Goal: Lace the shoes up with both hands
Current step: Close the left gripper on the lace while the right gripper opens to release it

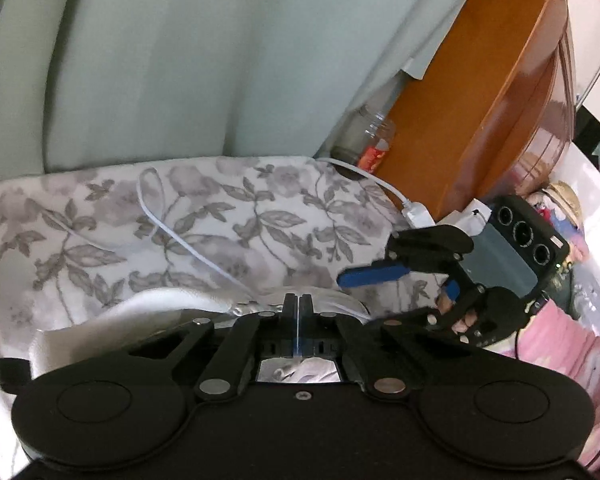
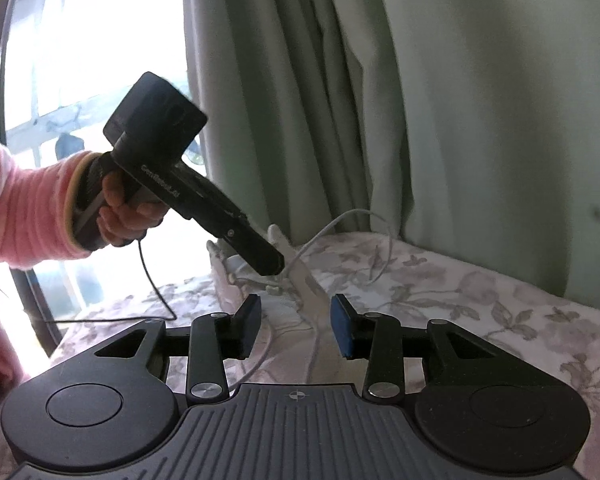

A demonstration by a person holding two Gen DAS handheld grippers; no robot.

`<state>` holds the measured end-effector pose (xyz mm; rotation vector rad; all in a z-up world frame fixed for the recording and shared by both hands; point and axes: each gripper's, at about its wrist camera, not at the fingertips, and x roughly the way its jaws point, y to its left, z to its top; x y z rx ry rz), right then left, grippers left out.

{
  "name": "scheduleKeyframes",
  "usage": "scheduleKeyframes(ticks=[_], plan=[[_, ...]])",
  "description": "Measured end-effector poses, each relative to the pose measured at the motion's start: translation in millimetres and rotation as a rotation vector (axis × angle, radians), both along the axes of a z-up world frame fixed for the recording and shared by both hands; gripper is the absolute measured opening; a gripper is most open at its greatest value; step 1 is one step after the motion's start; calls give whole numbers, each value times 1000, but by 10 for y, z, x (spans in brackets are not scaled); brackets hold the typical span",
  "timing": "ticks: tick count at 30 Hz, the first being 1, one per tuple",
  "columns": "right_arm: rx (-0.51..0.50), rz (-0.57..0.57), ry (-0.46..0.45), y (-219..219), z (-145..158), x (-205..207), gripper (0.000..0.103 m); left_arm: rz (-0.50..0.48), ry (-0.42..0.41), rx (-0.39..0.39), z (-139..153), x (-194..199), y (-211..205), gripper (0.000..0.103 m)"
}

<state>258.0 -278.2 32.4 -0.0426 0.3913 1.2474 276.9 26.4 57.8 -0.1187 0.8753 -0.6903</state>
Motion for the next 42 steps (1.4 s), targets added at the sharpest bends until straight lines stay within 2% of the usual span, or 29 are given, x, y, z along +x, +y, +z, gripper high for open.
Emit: scheduleKeyframes(ticks=[6,11,15,22,25,33,42], plan=[[-83,51,-9,239,-38,-96,31,-12,27,26,-53,-11,10,1],[-87,60,-2,328,-25,-108,29,-17,81,10,-146,35,11,2],[-93,32,-15,332,-8,-106,29,-1,74,44,-120,33,4,2],[-66,-8,-6,303,-14,-74,29,-46,41,139,-120,30,-117,2],[-57,-21,0,292,-23,-66,29,-89,23,133,-85,-26,-150,2],[-64,-22,7,297,-65,-69,28,-140,-22,192,-27,-169,-190,1],[-64,-20,21,351,-126,-20,29,-254,-44,195,-14,-151,-220,0]])
